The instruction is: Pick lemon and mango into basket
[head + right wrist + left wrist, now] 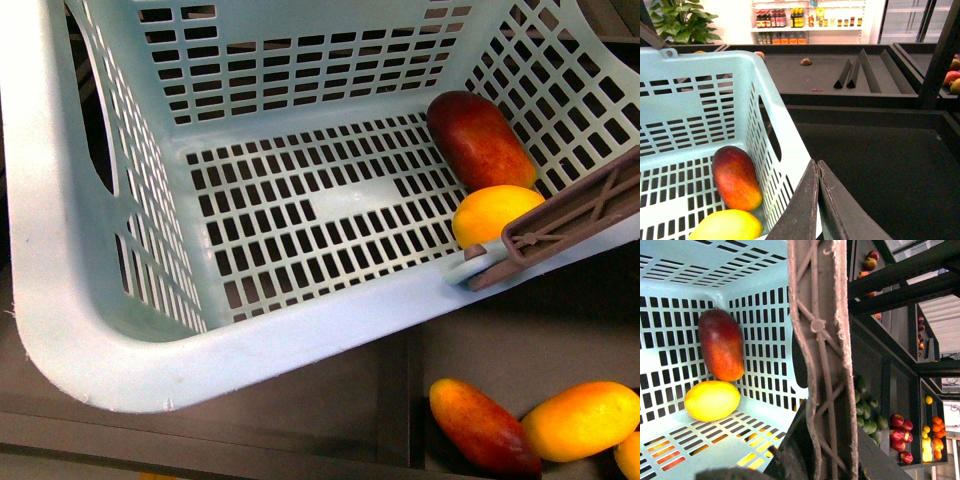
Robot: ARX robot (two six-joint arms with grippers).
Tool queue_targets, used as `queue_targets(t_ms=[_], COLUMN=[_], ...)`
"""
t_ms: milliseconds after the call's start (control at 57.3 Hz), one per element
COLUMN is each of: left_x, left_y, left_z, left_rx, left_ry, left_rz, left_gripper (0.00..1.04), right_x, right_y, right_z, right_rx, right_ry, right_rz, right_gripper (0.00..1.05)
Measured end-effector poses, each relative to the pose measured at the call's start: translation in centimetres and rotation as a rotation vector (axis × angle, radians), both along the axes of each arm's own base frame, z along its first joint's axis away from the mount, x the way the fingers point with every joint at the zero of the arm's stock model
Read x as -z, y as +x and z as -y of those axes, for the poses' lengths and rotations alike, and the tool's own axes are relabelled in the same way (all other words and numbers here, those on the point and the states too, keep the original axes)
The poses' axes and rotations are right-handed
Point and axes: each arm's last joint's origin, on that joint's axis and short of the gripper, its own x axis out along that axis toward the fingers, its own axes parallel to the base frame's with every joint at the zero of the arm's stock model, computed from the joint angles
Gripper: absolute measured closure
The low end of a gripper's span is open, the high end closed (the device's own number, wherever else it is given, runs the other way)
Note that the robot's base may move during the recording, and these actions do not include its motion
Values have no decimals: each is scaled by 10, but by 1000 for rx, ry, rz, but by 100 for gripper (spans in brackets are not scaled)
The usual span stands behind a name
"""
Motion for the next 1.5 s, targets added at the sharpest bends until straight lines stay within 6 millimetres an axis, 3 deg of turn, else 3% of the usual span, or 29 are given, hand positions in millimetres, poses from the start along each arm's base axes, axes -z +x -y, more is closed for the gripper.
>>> queue_targets(t_ms=[506, 1500], left_x=[0, 0], left_y=[0, 0], left_z=[0, 0], left_rx=[0, 0], left_ry=[0, 0], left_rz=[0, 0], left_gripper=[98, 98], right_x=[18, 14], right_y=[-33, -61], right_z=[0, 0], right_rx=[0, 0], right_ry=[0, -1], right_rz=[15, 29], right_gripper=[103, 103])
